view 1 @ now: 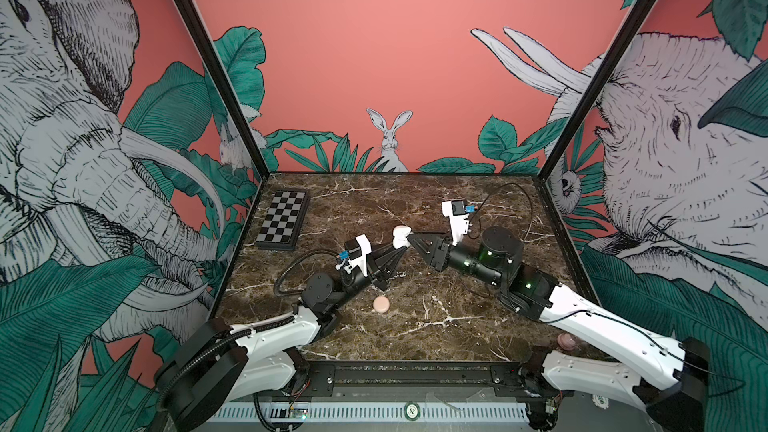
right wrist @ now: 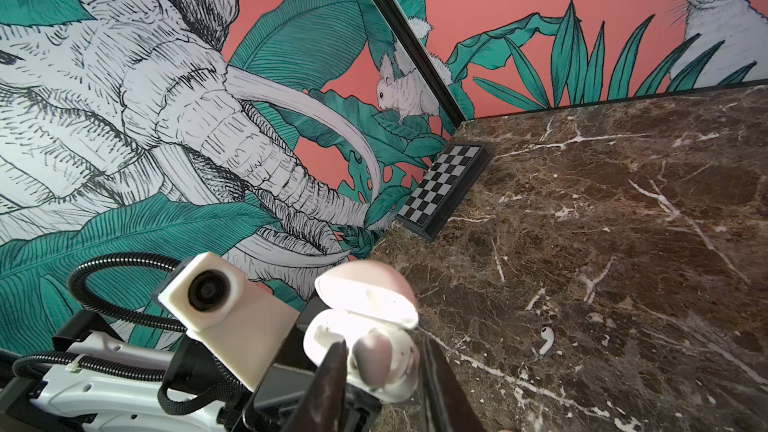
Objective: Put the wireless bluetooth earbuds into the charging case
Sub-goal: 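Lower the held earbud into the open case held by the left gripper, then open the right gripper and withdraw it from the case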
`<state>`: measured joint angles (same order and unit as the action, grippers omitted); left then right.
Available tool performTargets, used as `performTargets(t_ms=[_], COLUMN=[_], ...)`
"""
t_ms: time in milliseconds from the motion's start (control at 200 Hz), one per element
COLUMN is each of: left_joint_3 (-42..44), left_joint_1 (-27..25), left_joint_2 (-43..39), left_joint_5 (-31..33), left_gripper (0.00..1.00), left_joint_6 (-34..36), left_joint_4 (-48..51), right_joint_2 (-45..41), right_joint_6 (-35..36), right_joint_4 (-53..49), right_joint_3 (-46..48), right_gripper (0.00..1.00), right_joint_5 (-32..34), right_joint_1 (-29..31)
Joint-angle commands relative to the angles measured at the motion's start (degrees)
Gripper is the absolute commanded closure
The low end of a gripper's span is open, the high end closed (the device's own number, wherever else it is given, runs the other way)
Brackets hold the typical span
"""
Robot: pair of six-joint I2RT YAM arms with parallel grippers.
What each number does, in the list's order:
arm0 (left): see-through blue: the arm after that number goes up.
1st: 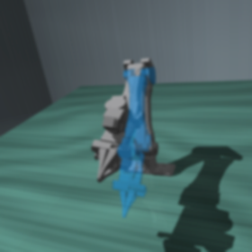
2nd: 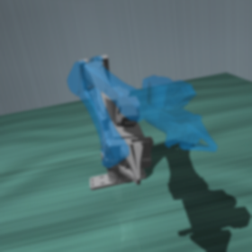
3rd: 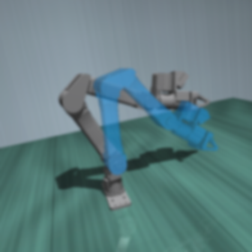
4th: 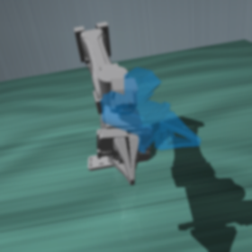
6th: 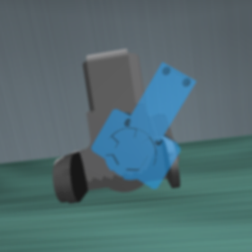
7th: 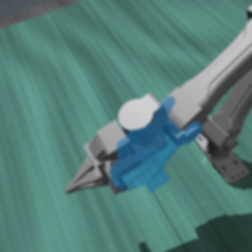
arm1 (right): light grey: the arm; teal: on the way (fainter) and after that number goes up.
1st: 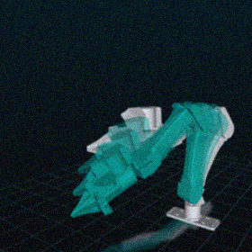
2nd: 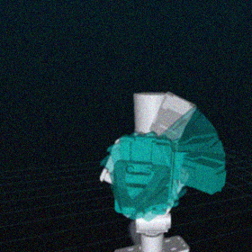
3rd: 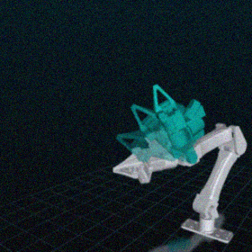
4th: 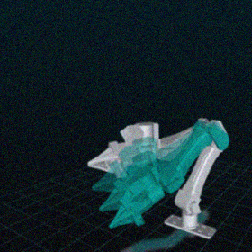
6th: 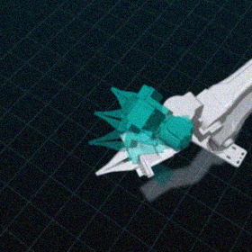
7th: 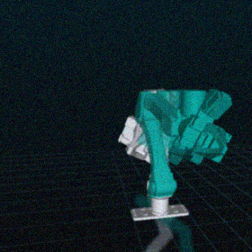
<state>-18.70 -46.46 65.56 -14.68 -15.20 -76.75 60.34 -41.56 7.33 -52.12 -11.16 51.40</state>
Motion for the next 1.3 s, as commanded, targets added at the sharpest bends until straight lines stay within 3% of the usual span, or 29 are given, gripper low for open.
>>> performTargets(t_ms=[0, 315, 1290], left_joint_3=[-1.48, -1.34, -0.95], left_joint_1=[-0.12, -0.19, -0.24], left_joint_2=[-0.72, -0.87, -0.35], left_joint_5=[-0.62, -0.76, -3.19], left_gripper=[1.0, 1.0, 1.0], left_joint_6=[-0.53, -0.53, 0.56], left_joint_4=[-3.66, -3.62, -3.59], right_joint_2=[-1.19, -2.58, -5.67], right_joint_6=[1.13, 2.26, 7.88], right_joint_4=[-0.48, -1.54, -9.05], right_joint_3=[-0.53, -0.52, -4.06], right_gripper=[0.66, 0.6, 0.55], right_joint_5=[0.31, 1.01, 5.35], right_joint_1=[0.37, 0.37, 0.28])
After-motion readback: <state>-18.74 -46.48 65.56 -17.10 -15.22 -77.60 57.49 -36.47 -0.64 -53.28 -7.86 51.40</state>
